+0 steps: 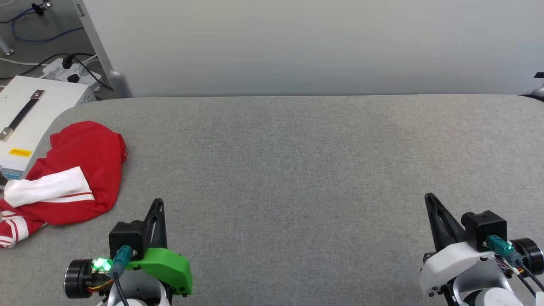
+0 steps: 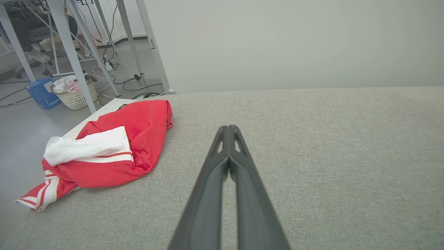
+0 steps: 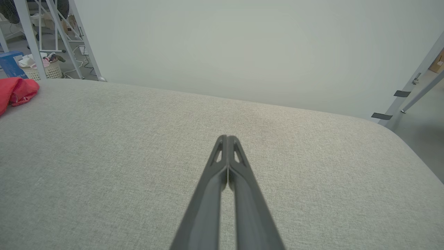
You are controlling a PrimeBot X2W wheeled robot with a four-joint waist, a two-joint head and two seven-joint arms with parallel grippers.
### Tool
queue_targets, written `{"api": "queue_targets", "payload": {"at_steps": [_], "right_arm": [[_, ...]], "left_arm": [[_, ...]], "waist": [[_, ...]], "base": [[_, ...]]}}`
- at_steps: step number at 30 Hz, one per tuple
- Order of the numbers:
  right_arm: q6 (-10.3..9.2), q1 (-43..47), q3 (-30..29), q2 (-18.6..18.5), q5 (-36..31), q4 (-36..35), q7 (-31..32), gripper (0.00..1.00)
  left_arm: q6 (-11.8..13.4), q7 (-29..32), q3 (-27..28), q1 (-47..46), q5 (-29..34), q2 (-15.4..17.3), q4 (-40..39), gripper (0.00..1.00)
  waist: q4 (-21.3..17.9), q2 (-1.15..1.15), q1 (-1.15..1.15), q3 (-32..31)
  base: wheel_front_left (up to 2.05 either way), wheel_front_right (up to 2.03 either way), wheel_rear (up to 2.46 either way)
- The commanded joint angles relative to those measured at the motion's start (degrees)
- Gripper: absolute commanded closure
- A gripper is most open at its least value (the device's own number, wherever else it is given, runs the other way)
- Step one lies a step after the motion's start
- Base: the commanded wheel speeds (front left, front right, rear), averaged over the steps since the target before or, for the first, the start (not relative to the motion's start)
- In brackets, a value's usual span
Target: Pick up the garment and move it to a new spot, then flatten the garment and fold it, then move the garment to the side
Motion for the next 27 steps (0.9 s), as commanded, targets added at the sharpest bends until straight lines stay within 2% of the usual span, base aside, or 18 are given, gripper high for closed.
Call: {"api": "queue_targets", "payload": {"at_steps": [1,27], "right_arm": [[-0.04,-0.9,0.1,0.0,-0.6,0.1,0.1,1.00],[-0.04,-0.9,0.1,0.0,-0.6,0.1,0.1,1.00]], "left_arm": [[0.2,0.0,0.0,-1.0,0.5,-0.2,-0.1,1.00],[0.2,0.0,0.0,-1.0,0.5,-0.2,-0.1,1.00]], "waist": [[0.0,0.00,0.00,0.0],[0.0,0.00,0.00,0.0]], "base": [[0.00,0.00,0.00],[0.00,0.00,0.00]]}}
